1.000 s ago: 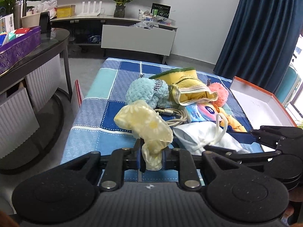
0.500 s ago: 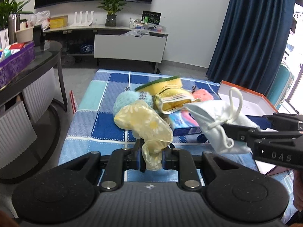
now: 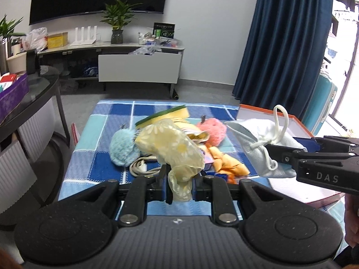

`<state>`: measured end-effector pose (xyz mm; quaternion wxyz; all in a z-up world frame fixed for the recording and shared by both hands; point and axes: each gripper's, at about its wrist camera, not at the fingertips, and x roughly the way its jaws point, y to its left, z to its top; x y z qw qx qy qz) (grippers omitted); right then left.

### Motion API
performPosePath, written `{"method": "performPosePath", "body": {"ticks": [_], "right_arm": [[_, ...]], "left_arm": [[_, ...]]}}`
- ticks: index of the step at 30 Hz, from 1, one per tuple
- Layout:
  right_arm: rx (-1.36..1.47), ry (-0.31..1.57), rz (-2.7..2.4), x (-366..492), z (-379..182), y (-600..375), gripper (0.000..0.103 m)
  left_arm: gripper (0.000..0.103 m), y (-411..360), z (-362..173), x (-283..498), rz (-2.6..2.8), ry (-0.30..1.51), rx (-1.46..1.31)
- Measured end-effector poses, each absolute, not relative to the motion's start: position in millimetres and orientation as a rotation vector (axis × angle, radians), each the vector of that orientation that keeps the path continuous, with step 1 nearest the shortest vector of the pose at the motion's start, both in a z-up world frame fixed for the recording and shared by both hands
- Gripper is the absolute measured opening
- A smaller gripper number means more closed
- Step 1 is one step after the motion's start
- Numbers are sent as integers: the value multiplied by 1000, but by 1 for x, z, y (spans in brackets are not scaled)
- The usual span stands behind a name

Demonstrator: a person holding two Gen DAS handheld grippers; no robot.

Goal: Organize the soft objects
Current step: 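Carry the yellow gloves and white pouch with both tools over the orange-rimmed box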

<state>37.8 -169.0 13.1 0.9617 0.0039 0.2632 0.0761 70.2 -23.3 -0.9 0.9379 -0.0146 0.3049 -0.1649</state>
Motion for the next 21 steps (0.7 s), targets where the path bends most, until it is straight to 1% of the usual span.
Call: {"method": "performPosePath", "body": {"ticks": [12,21], "right_arm": [[52,494,35,24,26,-210,55],[91,474,-62,11,27,-247,55]], "left_arm": [[21,-58,12,68,-424,591,2],[21,-89,12,71,-496,589,17]]}}
